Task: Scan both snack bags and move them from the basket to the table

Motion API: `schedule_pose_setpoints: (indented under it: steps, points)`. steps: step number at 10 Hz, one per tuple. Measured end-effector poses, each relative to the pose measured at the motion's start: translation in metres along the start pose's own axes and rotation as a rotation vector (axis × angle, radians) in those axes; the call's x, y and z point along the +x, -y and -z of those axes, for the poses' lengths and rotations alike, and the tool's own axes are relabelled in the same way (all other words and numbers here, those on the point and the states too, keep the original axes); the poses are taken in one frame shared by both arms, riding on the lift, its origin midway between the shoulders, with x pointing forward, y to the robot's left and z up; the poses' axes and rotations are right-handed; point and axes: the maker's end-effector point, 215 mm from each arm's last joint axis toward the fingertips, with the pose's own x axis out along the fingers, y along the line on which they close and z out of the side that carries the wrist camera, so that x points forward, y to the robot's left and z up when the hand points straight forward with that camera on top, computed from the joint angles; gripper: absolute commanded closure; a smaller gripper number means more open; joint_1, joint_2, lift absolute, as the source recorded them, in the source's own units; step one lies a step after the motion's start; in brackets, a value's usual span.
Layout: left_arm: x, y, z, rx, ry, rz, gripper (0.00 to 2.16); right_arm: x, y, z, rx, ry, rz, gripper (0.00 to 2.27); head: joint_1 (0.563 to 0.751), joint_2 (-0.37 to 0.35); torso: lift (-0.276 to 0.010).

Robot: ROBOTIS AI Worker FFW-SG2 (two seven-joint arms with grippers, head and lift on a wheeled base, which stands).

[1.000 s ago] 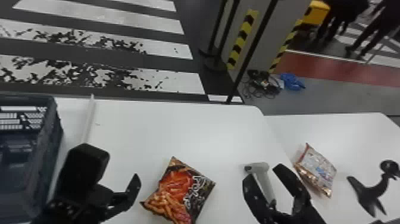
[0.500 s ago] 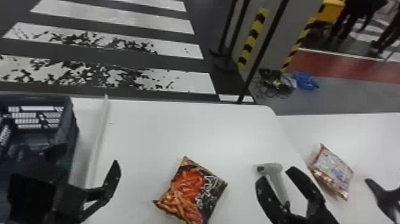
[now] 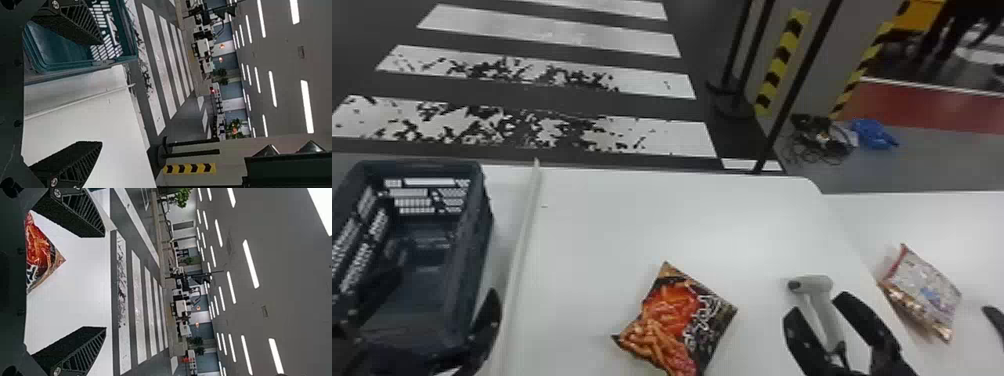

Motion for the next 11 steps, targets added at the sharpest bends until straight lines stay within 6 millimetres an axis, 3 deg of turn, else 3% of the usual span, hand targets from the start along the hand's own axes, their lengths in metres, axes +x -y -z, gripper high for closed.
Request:
schedule_pose_setpoints:
  steps: [3,6,8,11]
  points:
    - [-0.008,-0.019,0.017,-0.036,-0.033,-0.014,0.09,0.003,-0.002,0.019,0.021,-0.053,-0.020,0.08,0.695,-0.161,-0.098]
    - [-0.016,-0.041,0.043,-0.095,-0.082,-0.036,0.09,0.017,-0.018,0.057,0.077,-0.141,-0.067,0.08,0.695,-0.083,-0.098]
    - [-0.022,-0.047,0.051,-0.113,-0.094,-0.054,0.09,0.028,-0.042,0.069,0.091,-0.161,-0.116,0.08,0.695,-0.008,-0.098]
    - [-0.023,-0.044,0.059,-0.142,-0.107,-0.040,0.09,0.026,-0.086,0.095,0.106,-0.260,-0.195,0.08,0.695,0.069,-0.098]
